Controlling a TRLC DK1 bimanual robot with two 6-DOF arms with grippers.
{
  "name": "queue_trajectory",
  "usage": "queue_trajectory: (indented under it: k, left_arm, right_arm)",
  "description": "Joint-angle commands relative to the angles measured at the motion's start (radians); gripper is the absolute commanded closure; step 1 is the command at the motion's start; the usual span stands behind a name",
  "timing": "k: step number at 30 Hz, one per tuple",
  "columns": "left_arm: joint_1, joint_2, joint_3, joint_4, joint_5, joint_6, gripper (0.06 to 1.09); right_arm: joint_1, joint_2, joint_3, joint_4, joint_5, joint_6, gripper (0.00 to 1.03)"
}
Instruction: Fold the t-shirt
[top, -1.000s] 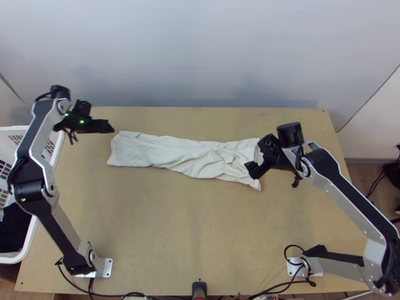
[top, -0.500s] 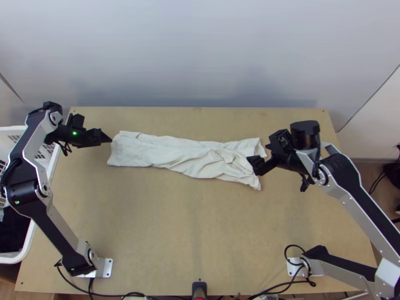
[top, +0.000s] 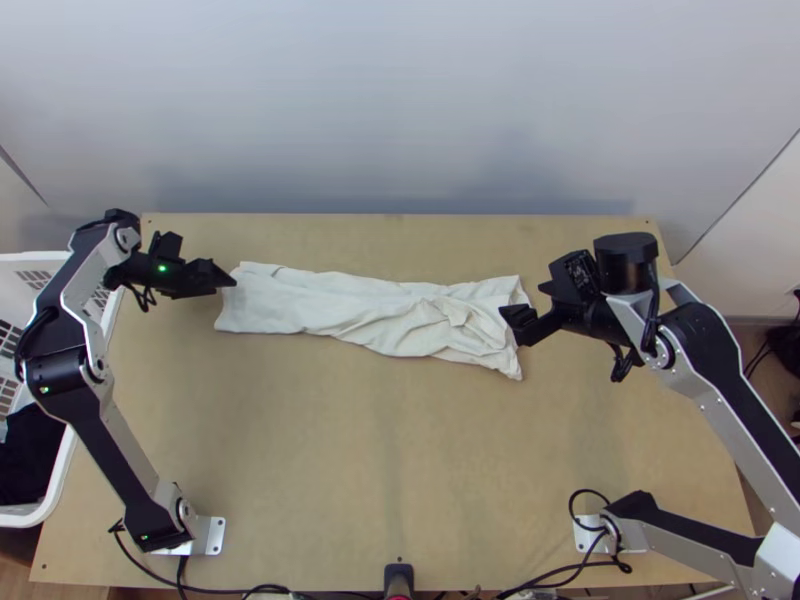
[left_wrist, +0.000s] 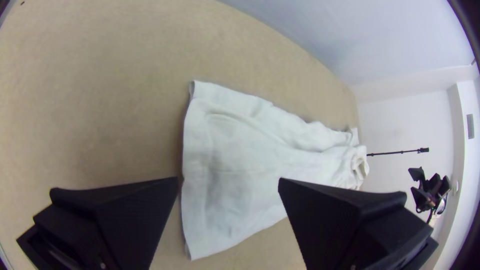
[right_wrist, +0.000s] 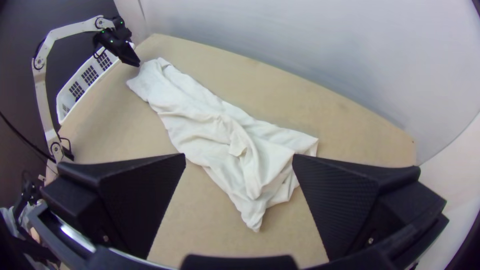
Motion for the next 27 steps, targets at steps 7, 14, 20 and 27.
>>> queue_trajectory:
  k: [7, 14, 20, 27]
  left_arm:
    - [-0.058, 0.054, 0.056, -0.032, 0.020, -0.018, 0.12]
    - [-0.049, 0.037, 0.056, -0.036, 0.015, -0.001, 0.12]
    - [0.012, -0.005, 0.053, -0.064, 0.012, 0.054, 0.12]
    - [0.020, -0.003, 0.019, -0.059, -0.011, 0.082, 0.12]
  right_arm:
    - [-0.007, -0.004, 0.010, -0.028, -0.001, 0.006, 0.03]
    - [-0.004, -0.004, 0.010, -0.039, -0.001, 0.005, 0.03]
    - [-0.001, -0.006, -0.004, -0.040, -0.001, 0.003, 0.03]
    - [0.005, 0.006, -0.006, -0.029, -0.002, 0.008, 0.03]
